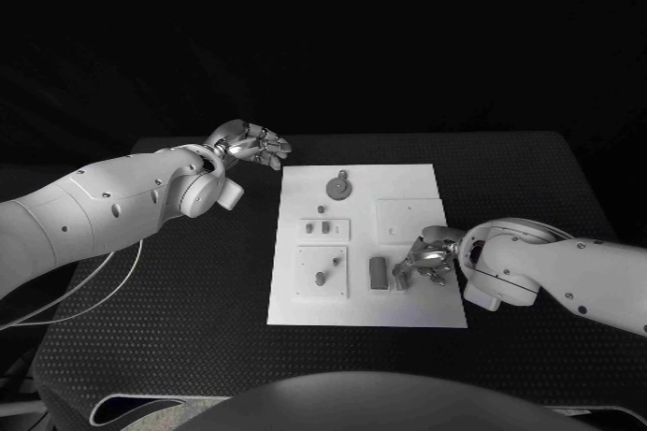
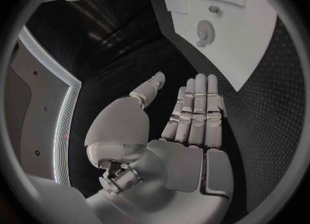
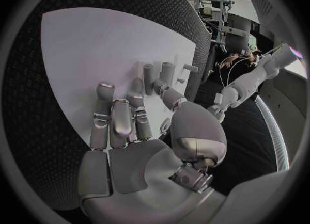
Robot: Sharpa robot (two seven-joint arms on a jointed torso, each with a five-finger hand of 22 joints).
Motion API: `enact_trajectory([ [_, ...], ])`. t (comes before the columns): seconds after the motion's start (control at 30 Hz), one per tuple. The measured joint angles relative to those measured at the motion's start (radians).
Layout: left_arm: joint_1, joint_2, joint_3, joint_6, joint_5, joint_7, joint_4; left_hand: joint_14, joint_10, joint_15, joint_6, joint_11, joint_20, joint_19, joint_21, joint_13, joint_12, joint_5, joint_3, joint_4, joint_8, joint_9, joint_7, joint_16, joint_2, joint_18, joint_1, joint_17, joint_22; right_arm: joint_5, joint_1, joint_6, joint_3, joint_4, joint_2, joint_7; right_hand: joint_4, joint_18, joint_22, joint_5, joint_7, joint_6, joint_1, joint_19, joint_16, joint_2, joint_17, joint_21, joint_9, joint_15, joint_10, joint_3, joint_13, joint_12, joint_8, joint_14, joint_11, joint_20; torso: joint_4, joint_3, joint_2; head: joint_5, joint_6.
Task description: Assemble the parts on the task board
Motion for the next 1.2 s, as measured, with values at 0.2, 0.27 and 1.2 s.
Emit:
enact_trajectory([
  [0.2,0.000,0.000,0.000,0.000,0.000,0.000,0.000,0.000,0.000,0.000,0.000,0.000,0.000,0.000,0.000,0.000,0.000,0.000,0.000,0.000,0.000,0.000,0.000,0.000,0.000,0.000,0.000,0.001,0.000,0.000,-0.001,0.000,0.000,-0.001,0.004,0.000,0.010,0.001,0.000,0.000,0.000,0.000,-0.013,0.001,0.000,-0.013,0.000,-0.004,-0.005,0.000,0.000,0.000,0.000,0.000,0.000,0.000,0.000,-0.001,0.0001,0.0002,0.000,-0.001,0.000],
  [0.27,0.000,0.000,0.000,0.000,0.000,0.000,0.000,0.000,0.000,0.000,0.000,0.000,0.000,0.000,0.000,0.000,0.000,0.000,0.000,0.000,0.000,0.000,0.000,0.000,0.000,0.000,0.000,0.001,0.000,0.000,-0.001,0.000,0.000,-0.001,0.004,0.001,0.010,0.001,0.000,0.000,0.000,0.000,-0.018,0.001,0.000,-0.018,-0.001,-0.004,-0.005,0.000,0.000,0.000,0.000,0.000,0.000,0.000,0.000,-0.001,0.0001,0.0002,0.000,-0.001,0.000],
  [1.2,0.000,0.002,0.000,-0.001,0.000,0.002,-0.016,0.004,0.000,-0.004,0.000,0.000,0.000,0.000,0.000,0.001,0.000,0.000,0.000,0.000,0.000,0.000,0.000,0.000,0.000,0.000,0.000,0.003,0.000,-0.016,0.029,-0.012,0.010,0.001,-0.061,0.133,0.087,-0.002,0.000,0.000,0.012,-0.023,-0.034,0.005,-0.022,-0.134,-0.037,-0.017,-0.009,0.003,-0.013,0.049,0.000,0.000,-0.010,-0.024,0.013,-0.005,-0.0017,0.0009,-0.002,-0.008,0.021],
])
